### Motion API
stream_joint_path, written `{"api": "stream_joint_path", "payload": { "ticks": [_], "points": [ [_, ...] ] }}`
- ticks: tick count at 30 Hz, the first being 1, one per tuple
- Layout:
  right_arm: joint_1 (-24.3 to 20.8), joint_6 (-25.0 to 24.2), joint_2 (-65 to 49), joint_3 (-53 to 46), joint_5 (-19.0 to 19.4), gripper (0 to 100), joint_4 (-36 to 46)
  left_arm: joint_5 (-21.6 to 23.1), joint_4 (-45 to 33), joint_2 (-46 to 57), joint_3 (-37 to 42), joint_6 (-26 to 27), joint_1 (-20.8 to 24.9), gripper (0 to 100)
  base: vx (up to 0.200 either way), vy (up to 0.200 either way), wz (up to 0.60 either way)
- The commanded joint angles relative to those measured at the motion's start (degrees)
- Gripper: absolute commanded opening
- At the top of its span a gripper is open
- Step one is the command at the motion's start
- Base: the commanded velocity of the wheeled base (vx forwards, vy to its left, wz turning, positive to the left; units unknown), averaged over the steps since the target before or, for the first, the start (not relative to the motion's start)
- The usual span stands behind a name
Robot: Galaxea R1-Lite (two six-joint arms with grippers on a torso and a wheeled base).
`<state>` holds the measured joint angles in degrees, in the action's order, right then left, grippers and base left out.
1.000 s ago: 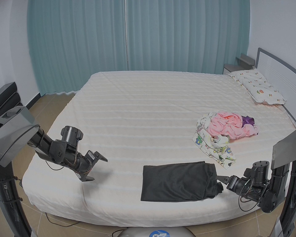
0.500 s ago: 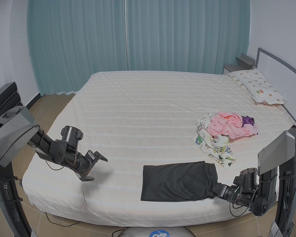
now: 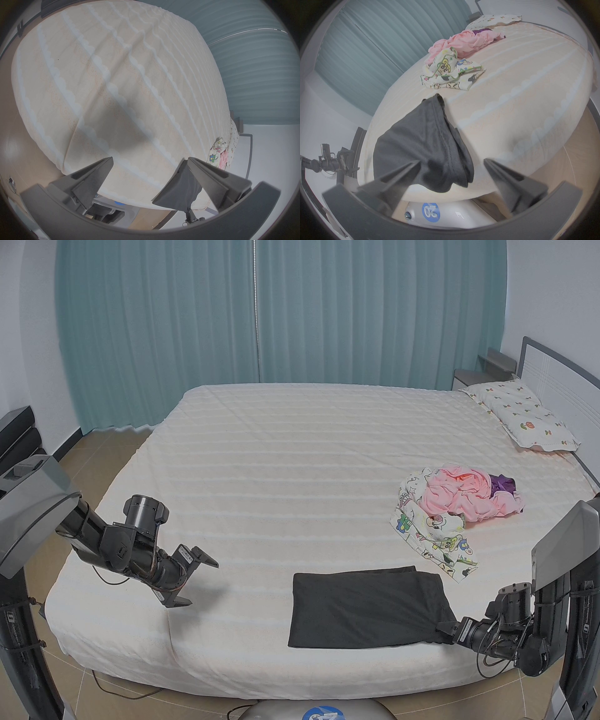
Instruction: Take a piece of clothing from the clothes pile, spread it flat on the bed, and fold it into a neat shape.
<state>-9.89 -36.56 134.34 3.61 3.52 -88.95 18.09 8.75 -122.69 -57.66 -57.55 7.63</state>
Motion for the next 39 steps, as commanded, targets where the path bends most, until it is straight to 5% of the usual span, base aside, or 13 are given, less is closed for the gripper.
{"api": "stream_joint_path", "payload": {
  "ticks": [1,13,20,26,27,39],
  "points": [
    [1.6,-0.8,-3.8,1.5,0.5,100,-1.0,0.0,0.0,-0.1,0.0,0.0,0.0,100,0.0,0.0,0.0],
    [2.9,-1.0,3.9,17.5,2.3,100,0.9,0.0,-0.1,-0.1,0.0,0.0,0.0,100,0.0,0.0,0.0],
    [3.3,-3.5,7.3,29.1,7.2,100,9.3,0.1,-0.1,0.0,0.0,-0.1,0.0,100,0.0,0.0,0.0],
    [3.5,-3.9,8.4,33.0,7.6,100,12.5,0.0,0.1,-0.1,0.0,-0.1,0.0,100,0.0,0.0,0.0],
    [3.5,-4.0,8.5,33.3,7.6,0,12.5,0.0,0.1,-0.1,0.0,-0.1,0.0,100,0.0,0.0,0.0],
    [5.3,-8.6,7.6,33.3,7.1,0,11.7,0.0,0.1,-0.1,0.0,0.0,0.1,100,0.0,0.0,0.0]
  ]
}}
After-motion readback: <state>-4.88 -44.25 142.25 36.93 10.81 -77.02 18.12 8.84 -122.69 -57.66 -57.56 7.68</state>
